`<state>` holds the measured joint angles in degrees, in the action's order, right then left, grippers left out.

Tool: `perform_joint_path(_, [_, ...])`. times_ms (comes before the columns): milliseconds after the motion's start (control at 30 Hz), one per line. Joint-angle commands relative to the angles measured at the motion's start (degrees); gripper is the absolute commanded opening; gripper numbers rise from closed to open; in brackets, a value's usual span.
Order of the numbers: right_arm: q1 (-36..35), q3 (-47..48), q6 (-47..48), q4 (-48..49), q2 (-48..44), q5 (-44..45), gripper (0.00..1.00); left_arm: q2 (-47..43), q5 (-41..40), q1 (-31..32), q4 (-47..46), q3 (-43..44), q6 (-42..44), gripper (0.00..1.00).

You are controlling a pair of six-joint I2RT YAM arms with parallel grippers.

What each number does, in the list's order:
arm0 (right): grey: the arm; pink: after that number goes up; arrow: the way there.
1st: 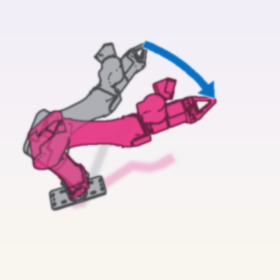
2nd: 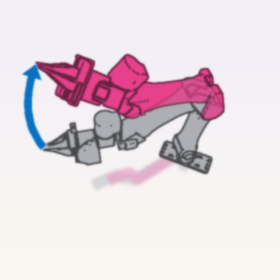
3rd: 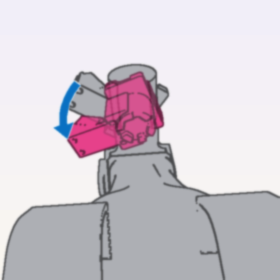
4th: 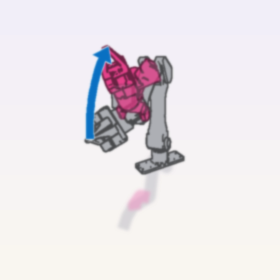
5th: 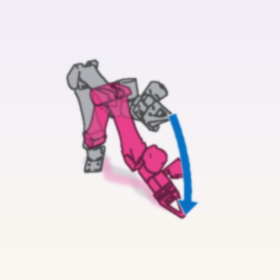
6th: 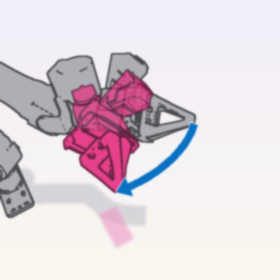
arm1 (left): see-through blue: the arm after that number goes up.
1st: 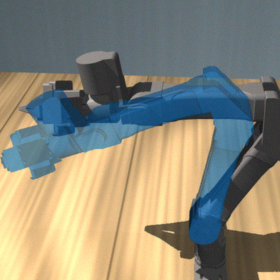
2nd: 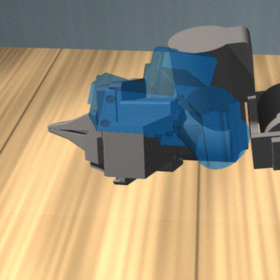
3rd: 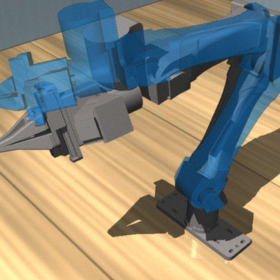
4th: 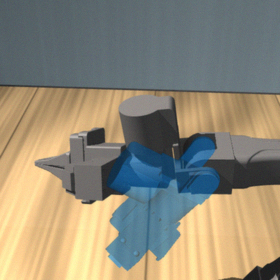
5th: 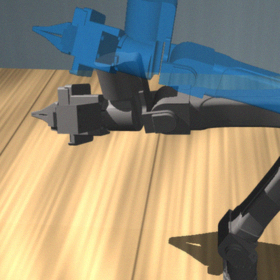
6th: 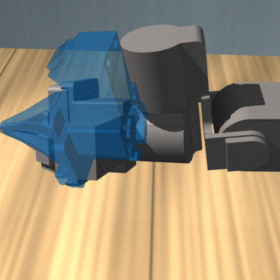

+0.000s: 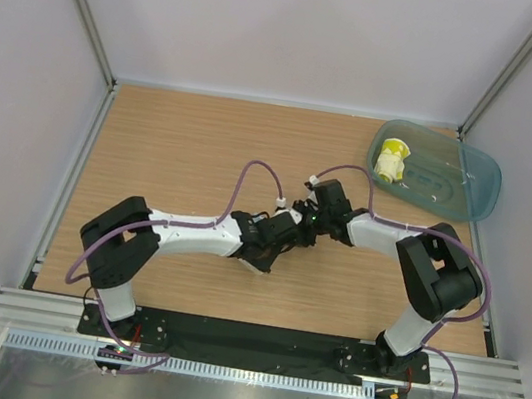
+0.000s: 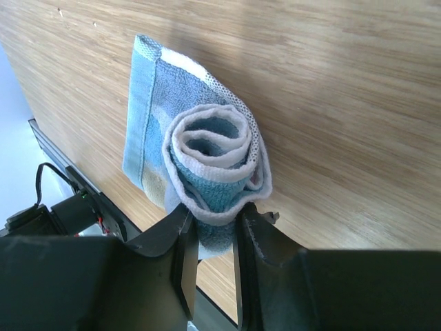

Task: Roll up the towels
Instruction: Roll the towel

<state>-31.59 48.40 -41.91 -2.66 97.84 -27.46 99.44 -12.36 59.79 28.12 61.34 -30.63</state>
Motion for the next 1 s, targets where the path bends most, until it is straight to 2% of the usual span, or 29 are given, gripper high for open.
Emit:
perform_joint_path(0, [-0.7, 0.7, 1.7, -3.6, 1.1, -0.4, 0.28, 6.5, 6.3, -0.6, -3.1, -1.8, 0.0, 0.14])
perform_joint_path(133, [-0.7, 0.3, 2.3, -4.4, 0.8, -0.1, 0.33, 6.0, 8.9, -0.6, -3.2, -2.1, 0.0, 0.08])
perform_joint_path(400, [-0.1, -0.3, 4.3, -7.8, 0.0, 2.6, 0.47, 0.0, 16.8, -0.6, -8.2, -7.7, -4.6, 0.03])
perform_joint_path(633, [2.0, 0.6, 5.3, -11.2, -0.6, 5.9, 0.5, -2.1, 19.3, -0.6, -9.7, -8.8, -6.1, 0.01])
perform_joint_path(967, [4.5, 4.2, 7.0, -19.0, -7.2, 10.9, 0.71, -2.8, 24.7, -0.8, -15.5, -9.7, -10.7, 0.0])
